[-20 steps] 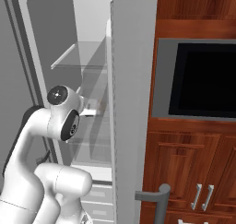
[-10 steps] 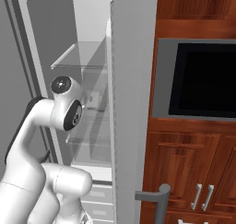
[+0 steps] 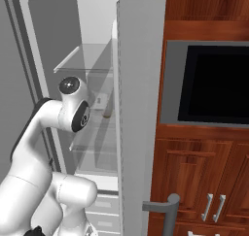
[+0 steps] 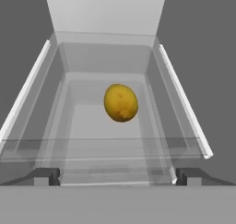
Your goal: Retrieve a lemon from the fridge and place it on the cutting board with the fish.
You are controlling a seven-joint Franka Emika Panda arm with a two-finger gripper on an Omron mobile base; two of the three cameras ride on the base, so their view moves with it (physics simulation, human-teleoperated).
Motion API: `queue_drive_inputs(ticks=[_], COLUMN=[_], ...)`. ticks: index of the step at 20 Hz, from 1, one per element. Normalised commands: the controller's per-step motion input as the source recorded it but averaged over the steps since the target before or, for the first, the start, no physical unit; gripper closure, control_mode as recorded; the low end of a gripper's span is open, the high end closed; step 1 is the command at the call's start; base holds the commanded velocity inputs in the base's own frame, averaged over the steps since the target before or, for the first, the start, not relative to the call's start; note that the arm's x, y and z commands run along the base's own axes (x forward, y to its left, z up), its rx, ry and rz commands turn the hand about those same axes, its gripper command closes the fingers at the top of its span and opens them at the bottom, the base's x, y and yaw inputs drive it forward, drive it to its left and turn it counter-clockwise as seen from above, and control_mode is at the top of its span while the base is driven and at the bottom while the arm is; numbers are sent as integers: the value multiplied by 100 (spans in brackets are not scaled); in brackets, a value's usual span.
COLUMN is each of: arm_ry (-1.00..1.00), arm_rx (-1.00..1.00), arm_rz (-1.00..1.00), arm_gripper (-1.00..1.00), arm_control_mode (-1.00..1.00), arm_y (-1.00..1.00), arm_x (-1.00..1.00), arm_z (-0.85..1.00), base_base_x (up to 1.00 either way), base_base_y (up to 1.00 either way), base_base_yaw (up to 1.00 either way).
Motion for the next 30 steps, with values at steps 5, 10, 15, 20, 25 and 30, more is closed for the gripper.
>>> queue_drive_inputs(ticks=[5,10,15,20,25,30], arm_ry=[0,0,0,0,0,0], arm_rx=[0,0,0,0,0,0], arm_rz=[0,0,0,0,0,0], arm_gripper=[-100,-100,-100,-100,-100,-100], arm_control_mode=[-100,-100,-100,-100,-100,-100], arm_y=[0,0,0,0,0,0], arm_x=[19,22,27,25,20,19], arm_z=[-11,-8,-3,-16,-25,-10], base_base_x=[0,0,0,0,0,0], base_base_y=[0,0,0,0,0,0], base_base_yaw=[0,0,0,0,0,0])
